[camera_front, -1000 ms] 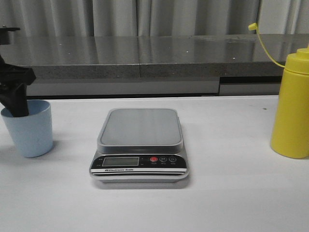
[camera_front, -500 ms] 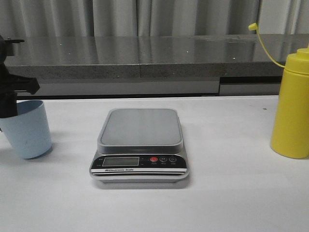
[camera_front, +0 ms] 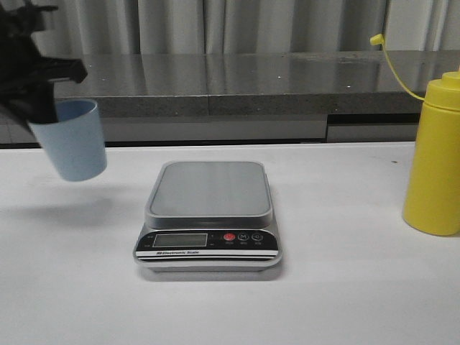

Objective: Pour seasoning into cup on scale with both arms

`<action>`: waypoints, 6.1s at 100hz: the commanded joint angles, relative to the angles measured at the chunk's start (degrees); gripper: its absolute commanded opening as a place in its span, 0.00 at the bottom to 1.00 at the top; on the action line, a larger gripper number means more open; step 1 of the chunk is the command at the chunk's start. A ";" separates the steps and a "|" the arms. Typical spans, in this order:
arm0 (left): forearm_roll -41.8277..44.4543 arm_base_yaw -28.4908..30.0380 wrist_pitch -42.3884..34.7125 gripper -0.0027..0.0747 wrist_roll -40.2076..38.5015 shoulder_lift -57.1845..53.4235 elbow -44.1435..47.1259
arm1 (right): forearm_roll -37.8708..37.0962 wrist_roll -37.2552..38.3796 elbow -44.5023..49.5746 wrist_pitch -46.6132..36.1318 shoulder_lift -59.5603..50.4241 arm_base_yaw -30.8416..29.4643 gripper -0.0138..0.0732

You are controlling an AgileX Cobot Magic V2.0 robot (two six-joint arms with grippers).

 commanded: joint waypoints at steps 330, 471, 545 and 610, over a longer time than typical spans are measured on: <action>-0.02 6.44 -25.87 0.01 -3.19 -66.89 45.64 | -0.39 -0.04 -1.00 -4.16 -1.23 -0.10 0.09; 1.03 6.44 -27.52 0.01 -2.86 -94.36 62.36 | -0.39 -0.04 -8.37 1.77 1.85 -0.10 0.09; 1.03 6.44 -27.52 0.01 -2.86 -94.36 62.36 | 4.81 -0.04 -24.03 2.42 43.40 -0.10 0.49; 1.03 6.44 -27.52 0.01 -2.86 -94.36 62.36 | 4.42 -0.04 -23.97 -18.21 64.33 2.38 0.90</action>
